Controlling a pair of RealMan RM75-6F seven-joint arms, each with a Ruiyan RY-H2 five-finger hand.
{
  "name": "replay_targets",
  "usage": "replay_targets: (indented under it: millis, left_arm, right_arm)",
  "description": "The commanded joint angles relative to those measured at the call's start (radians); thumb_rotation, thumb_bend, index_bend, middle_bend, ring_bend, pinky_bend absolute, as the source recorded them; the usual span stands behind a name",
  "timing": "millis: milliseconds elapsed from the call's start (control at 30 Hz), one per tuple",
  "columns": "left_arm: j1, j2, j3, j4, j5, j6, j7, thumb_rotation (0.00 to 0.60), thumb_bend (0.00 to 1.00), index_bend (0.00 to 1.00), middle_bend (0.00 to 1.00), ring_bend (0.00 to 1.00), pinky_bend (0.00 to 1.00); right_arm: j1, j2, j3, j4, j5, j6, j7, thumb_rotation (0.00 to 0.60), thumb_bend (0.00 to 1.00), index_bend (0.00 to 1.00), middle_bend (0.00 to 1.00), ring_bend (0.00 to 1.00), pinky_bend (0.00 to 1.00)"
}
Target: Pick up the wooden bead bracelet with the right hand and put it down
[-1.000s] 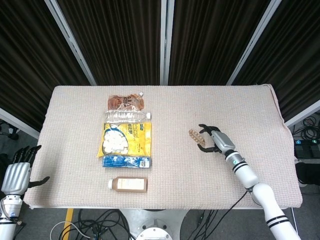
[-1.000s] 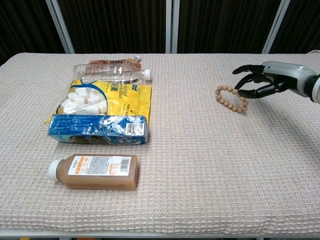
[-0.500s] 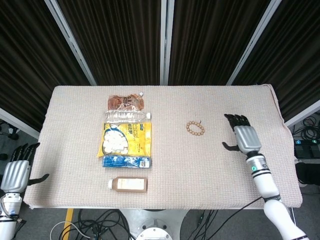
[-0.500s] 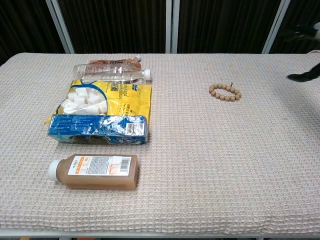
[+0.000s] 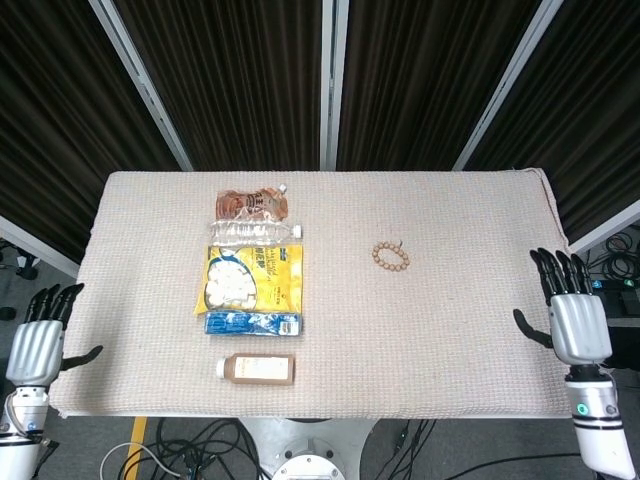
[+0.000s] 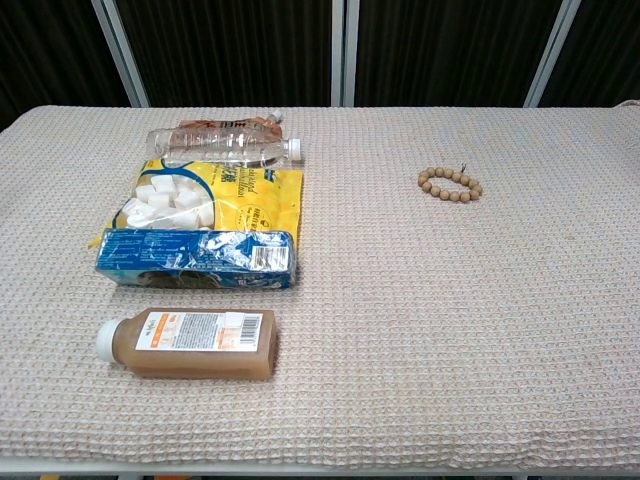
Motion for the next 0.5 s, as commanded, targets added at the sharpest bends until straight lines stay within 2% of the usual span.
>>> replay_targets:
  millis: [33, 233, 500]
  left_arm:
    - [0.003, 0.002, 0.001, -0.004, -0.001, 0.003, 0.003, 0.6, 0.0, 0.1, 0.13, 0.03, 0.06]
    - [0.015, -0.001, 0.004, -0.008, -0.001, 0.02, 0.002, 0.6, 0.0, 0.1, 0.13, 0.03, 0.06]
    - [0.022, -0.007, 0.008, 0.002, 0.002, 0.025, -0.006, 0.6, 0.0, 0.1, 0.13, 0.03, 0.06]
  right_arm:
    - [0.015, 0.082, -0.159, 0.096, -0.123, 0.203, 0.042, 0.562, 0.21, 0.0, 0.07, 0.0, 0.0]
    - [0.038, 0.103, -0.272, 0.098, -0.06, 0.268, 0.047, 0.559, 0.21, 0.0, 0.07, 0.0, 0.0]
    - [0.087, 0.145, -0.379, 0.073, 0.052, 0.277, 0.119, 0.56, 0.21, 0.0, 0.06, 0.0, 0.0]
